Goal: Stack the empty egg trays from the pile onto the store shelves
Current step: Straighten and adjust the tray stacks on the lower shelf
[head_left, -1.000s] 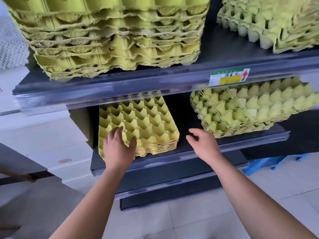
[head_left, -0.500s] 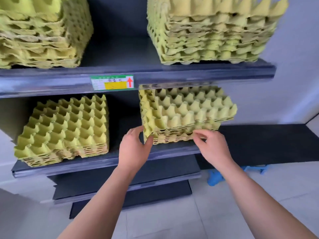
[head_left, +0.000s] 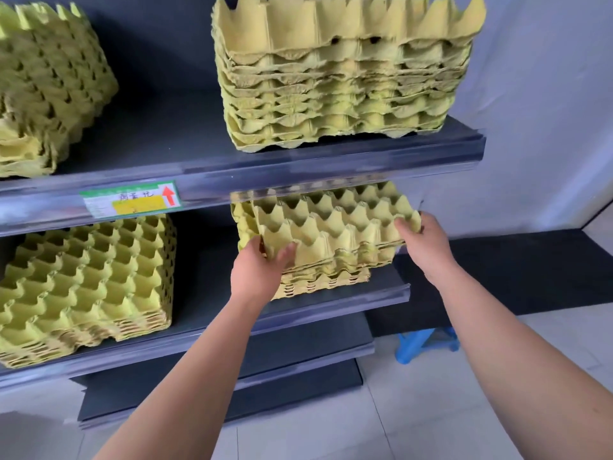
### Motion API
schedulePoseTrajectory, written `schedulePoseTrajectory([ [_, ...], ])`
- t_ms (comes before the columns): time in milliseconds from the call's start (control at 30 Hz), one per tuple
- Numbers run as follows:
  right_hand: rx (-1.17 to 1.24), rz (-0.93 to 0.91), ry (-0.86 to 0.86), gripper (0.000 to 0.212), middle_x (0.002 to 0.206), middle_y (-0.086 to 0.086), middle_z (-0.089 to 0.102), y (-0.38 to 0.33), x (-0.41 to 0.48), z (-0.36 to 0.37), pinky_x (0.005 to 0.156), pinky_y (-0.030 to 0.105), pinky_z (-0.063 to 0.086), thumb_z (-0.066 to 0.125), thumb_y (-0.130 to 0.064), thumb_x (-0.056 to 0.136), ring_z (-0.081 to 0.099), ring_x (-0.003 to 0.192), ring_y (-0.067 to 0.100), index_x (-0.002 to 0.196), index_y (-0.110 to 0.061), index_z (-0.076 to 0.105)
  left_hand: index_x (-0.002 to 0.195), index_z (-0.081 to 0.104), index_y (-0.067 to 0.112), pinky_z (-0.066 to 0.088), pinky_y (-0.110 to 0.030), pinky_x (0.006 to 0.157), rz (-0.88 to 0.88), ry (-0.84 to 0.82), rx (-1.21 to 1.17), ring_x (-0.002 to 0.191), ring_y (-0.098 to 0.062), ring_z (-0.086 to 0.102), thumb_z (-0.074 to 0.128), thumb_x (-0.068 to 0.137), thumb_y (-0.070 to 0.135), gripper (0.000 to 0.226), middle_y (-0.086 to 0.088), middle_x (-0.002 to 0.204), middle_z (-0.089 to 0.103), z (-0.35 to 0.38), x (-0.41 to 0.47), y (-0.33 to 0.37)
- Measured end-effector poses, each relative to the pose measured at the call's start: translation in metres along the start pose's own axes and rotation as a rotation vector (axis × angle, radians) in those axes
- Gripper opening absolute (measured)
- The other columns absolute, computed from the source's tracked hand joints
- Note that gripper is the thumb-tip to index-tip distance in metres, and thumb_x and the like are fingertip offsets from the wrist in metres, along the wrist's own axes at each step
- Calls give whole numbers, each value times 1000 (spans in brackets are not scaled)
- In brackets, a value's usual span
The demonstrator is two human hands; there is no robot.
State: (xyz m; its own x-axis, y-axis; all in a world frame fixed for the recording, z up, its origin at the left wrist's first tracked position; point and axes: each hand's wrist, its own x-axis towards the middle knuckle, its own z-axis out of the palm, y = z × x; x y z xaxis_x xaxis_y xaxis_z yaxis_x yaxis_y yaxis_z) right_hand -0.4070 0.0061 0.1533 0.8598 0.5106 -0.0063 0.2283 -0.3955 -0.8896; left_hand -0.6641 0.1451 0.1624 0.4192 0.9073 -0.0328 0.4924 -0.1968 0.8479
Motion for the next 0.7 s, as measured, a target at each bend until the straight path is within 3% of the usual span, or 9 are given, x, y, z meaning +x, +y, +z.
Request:
schedulePoseTrajectory([
  [67, 67, -55, 67, 33, 102, -7, 63, -2, 4, 0, 67, 22, 42, 62, -40, 88, 61, 96, 15, 113, -20, 54, 135, 51, 10, 51, -44, 91, 36, 34, -47, 108, -24, 62, 62, 87, 53, 66, -2, 120, 65, -3, 5, 0],
  [133, 116, -91, 88, 30, 100, -9, 64, -6, 5, -1, 68, 20, 42, 65, -36, 87, 61, 95, 13, 111, -21, 55, 143, 45, 11, 52, -41, 91, 67, 62, -84, 107, -21, 62, 65, 88, 48, 69, 1, 123, 63, -8, 9, 1],
  [233, 136, -128, 82, 34, 103, -4, 66, -7, 4, 2, 79, 26, 48, 68, -33, 85, 63, 95, 13, 112, -16, 57, 146, 42, 15, 48, -25, 81, 76, 72, -115, 99, -6, 61, 66, 88, 47, 71, 7, 118, 60, -13, 12, -5],
  [333, 128, -173, 86, 31, 98, -8, 66, -3, -4, 13, 76, 25, 49, 70, -34, 84, 63, 89, 8, 108, -19, 57, 144, 46, 19, 43, -11, 72, 87, 93, -168, 85, 14, 60, 67, 88, 42, 64, 23, 104, 61, -18, 12, -19],
  [567, 76, -256, 80, 37, 98, -9, 66, 2, -6, 20, 76, 26, 50, 74, -41, 79, 63, 89, 10, 106, -22, 57, 138, 52, 26, 51, -27, 89, 92, 93, -269, 100, -2, 65, 66, 91, 36, 51, 15, 108, 70, -16, 15, -39],
  [700, 138, -152, -19, 43, 100, -8, 64, 1, 5, 15, 70, 22, 47, 77, -48, 70, 62, 89, 7, 98, -34, 48, 135, 51, 30, 50, -29, 88, 35, 85, -366, 102, -4, 64, 62, 93, 39, 45, 11, 113, 68, -4, 12, -39],
])
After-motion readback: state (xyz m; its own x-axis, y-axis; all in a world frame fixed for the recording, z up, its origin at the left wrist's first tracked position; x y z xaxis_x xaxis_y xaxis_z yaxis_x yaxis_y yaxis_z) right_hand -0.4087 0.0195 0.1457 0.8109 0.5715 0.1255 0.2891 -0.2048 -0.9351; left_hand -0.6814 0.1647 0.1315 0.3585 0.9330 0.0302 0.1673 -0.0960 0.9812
